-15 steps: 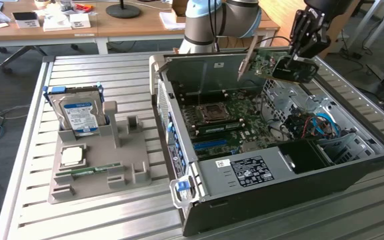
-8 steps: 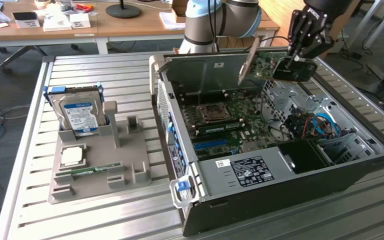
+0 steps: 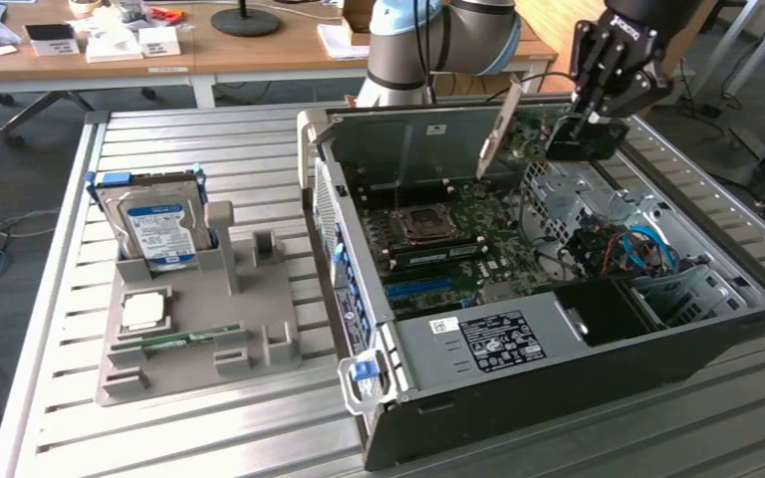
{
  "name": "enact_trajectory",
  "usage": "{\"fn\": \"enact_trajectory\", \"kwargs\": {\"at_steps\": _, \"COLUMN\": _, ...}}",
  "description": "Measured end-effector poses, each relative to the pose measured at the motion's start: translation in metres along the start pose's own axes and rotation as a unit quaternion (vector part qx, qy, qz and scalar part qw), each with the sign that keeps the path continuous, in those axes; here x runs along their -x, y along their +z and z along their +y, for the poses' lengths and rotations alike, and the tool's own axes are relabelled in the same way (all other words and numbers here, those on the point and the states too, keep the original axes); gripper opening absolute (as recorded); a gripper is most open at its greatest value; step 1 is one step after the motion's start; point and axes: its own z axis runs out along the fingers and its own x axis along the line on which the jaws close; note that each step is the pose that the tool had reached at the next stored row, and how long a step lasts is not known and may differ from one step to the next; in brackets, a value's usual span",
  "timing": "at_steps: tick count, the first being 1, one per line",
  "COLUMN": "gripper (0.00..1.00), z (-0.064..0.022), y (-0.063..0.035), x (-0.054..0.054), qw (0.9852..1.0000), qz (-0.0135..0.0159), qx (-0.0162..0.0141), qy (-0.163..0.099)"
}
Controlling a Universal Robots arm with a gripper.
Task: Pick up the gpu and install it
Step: 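Insert the gpu into the slot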
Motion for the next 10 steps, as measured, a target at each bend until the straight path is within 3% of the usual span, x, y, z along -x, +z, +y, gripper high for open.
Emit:
{"fn": "enact_trajectory", "kwargs": {"at_steps": 5, "gripper": 0.27, "z": 0.0, "y": 0.0005, "x": 0.0, "qw": 0.999, "qz": 0.002, "qx": 0.0012, "qy": -0.045}}
{"fn": "enact_trajectory", "kwargs": {"at_steps": 10, "gripper": 0.27, "z": 0.0, "y": 0.0009, "x": -0.0001, "qw": 0.996, "qz": 0.0041, "qx": 0.0024, "qy": -0.089}}
